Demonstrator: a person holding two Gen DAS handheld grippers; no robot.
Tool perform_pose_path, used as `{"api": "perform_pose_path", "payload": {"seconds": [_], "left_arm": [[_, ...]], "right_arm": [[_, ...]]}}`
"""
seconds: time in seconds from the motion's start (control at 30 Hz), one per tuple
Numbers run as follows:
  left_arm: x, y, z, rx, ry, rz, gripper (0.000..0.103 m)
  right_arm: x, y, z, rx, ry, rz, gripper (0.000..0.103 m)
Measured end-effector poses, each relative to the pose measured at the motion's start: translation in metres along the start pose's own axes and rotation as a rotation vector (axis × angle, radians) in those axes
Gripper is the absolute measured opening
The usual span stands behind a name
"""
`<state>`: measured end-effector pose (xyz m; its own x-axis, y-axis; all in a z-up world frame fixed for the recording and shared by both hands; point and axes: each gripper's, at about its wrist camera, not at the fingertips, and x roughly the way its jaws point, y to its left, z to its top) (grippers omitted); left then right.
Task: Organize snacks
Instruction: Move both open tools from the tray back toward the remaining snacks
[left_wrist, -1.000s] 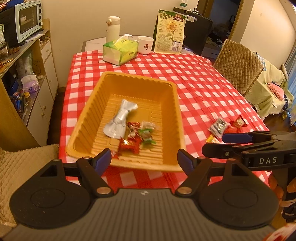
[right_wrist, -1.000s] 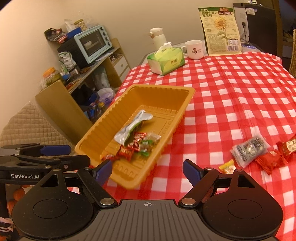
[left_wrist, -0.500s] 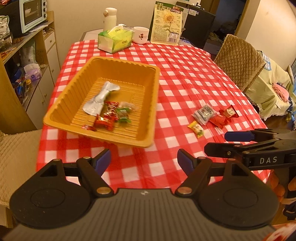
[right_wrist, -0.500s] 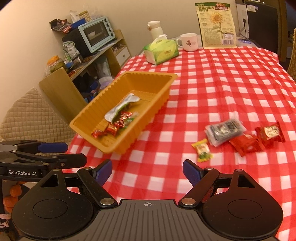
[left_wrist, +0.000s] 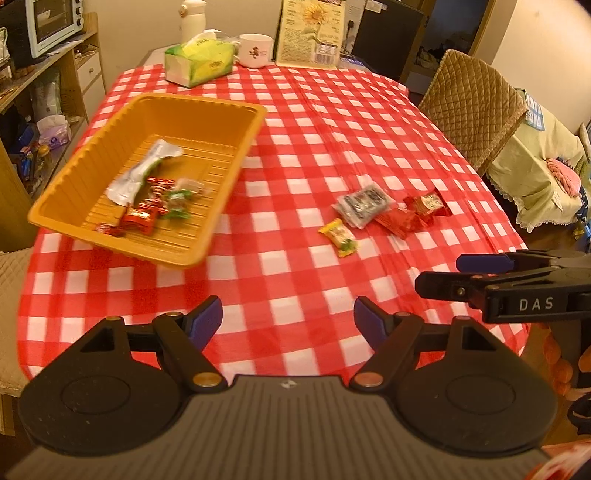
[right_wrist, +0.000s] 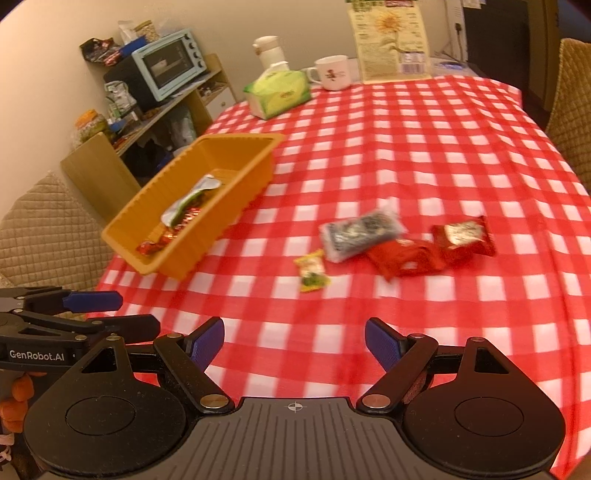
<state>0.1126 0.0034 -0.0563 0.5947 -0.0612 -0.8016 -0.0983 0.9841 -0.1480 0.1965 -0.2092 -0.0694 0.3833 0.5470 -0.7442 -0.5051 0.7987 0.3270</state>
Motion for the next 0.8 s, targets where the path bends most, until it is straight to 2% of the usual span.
{"api": "perform_pose_path", "payload": {"seconds": [0.43,0.8], "left_arm": [[0.038,-0.047,0.002,0.004,0.007,0.021,0.077],[0.082,-0.075,0.016,0.068,-0.005,0.058,0.076]], "right_arm": [[-0.012,-0.064,-0.002,0.059,-0.006,-0.047,0.083],[-0.014,-0.108,0.000,0.125,-0.006,-0.094,0.083]]}}
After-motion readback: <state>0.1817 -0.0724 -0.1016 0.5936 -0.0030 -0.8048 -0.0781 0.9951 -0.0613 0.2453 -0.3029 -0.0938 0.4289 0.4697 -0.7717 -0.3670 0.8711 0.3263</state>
